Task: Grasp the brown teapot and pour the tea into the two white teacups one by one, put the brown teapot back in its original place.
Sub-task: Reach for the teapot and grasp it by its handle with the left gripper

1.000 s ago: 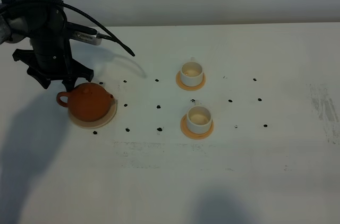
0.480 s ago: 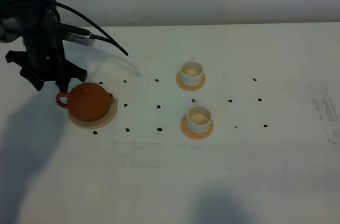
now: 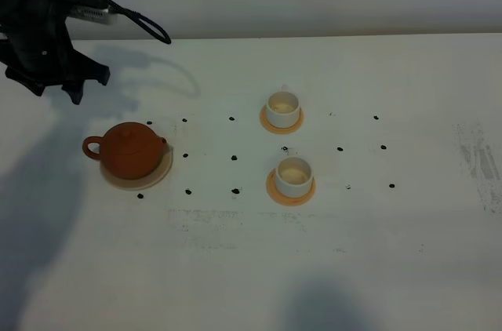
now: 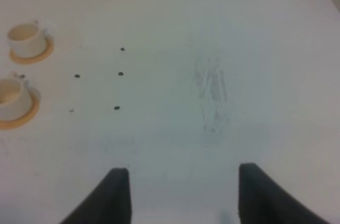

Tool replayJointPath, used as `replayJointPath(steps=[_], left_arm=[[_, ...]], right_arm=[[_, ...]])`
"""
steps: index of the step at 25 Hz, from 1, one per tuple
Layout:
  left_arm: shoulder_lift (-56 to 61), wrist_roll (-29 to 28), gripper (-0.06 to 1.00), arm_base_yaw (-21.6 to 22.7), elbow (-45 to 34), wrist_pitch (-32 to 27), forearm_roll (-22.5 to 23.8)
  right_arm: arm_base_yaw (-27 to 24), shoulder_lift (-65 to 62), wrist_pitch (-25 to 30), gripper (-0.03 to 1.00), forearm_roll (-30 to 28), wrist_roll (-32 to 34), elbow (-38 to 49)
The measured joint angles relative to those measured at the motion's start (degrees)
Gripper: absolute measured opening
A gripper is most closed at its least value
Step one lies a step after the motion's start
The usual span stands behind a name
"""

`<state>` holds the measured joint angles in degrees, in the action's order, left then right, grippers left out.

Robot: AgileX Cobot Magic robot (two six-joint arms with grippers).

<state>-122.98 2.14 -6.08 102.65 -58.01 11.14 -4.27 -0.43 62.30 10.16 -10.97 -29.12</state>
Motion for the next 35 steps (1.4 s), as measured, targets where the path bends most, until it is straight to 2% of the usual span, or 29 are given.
replayJointPath(steps=[6, 9, 14, 16, 20, 24, 31, 35], left_arm=[[4.9, -1.1, 0.54, -0.5, -0.1, 1.2, 0.1], [9.4, -2.1, 0.54, -1.6, -2.1, 4.3, 0.8], [20.4, -2.6, 0.54, -2.6, -13.6, 15.6, 0.6], [25.2, -3.1, 0.54, -2.6, -19.1, 18.2, -0.3], [32.0, -4.2, 0.54, -2.6, -28.3, 20.3, -2.0], [35.2, -4.1, 0.54, -2.6, -36.6, 21.7, -1.3], [35.5, -4.4, 0.54, -2.6, -44.3, 22.7, -0.5], [35.5, -1.5, 0.54, -2.6, -45.1, 24.3, 1.9]], right_arm=[[0.0, 0.0, 0.0, 0.44, 0.1, 0.0, 0.0], [0.0, 0.0, 0.0, 0.44, 0.1, 0.0, 0.0], [0.0, 0.0, 0.0, 0.44, 0.1, 0.0, 0.0], [0.0, 0.0, 0.0, 0.44, 0.2, 0.0, 0.0], [0.0, 0.0, 0.0, 0.44, 0.2, 0.0, 0.0], [0.0, 0.0, 0.0, 0.44, 0.3, 0.0, 0.0], [0.0, 0.0, 0.0, 0.44, 0.2, 0.0, 0.0], [0.0, 0.0, 0.0, 0.44, 0.2, 0.0, 0.0]])
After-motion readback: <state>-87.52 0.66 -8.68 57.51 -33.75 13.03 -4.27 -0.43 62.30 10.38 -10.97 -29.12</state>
